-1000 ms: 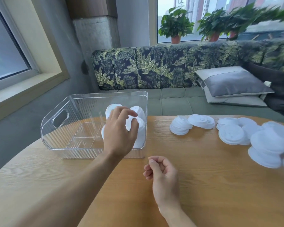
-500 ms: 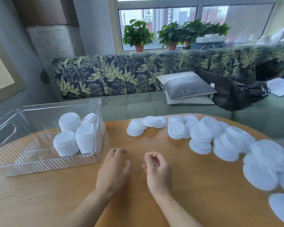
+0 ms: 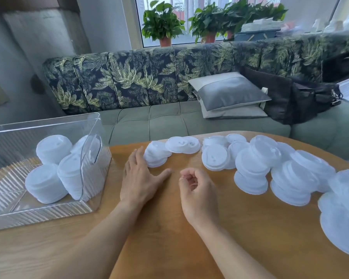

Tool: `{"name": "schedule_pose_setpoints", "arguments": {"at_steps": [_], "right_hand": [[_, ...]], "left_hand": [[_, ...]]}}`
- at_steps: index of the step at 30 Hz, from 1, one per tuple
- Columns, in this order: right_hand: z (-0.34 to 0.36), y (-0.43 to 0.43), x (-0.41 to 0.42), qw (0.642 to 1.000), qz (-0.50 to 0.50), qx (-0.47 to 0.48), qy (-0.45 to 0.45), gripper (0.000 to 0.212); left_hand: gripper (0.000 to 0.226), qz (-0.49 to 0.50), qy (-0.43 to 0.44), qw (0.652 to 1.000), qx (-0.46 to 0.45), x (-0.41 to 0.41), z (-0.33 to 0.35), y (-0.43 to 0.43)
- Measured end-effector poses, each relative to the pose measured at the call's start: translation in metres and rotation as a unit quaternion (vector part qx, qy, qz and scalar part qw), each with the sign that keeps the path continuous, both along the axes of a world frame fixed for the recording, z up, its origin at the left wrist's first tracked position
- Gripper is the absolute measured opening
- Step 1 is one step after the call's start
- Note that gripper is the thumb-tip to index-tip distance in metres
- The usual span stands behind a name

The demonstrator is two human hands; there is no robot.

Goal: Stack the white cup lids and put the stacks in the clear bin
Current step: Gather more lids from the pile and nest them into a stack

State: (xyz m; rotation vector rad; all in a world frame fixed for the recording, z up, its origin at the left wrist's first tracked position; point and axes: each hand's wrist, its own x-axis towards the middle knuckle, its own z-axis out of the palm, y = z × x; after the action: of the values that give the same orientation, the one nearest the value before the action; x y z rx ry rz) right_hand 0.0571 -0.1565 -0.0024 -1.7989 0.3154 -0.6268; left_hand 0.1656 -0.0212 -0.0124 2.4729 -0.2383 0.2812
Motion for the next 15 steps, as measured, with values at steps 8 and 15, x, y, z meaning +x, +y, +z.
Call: {"name": "schedule_pose_setpoints", "arguments": {"at_steps": [8, 15], "right_hand": [[-0.003, -0.005, 0.016, 0.998, -0.020, 0.053, -0.017, 0.020], [-0.002, -0.008, 0.011, 0.995, -0.038, 0.088, -0.021, 0.017]], "left_hand": [[0.104, -0.111, -0.021, 0.993, -0.041, 0.049, 0.000, -0.008], [0.056, -0.093, -0.039, 0.994, -0.037, 0.042, -0.005, -0.004]]}}
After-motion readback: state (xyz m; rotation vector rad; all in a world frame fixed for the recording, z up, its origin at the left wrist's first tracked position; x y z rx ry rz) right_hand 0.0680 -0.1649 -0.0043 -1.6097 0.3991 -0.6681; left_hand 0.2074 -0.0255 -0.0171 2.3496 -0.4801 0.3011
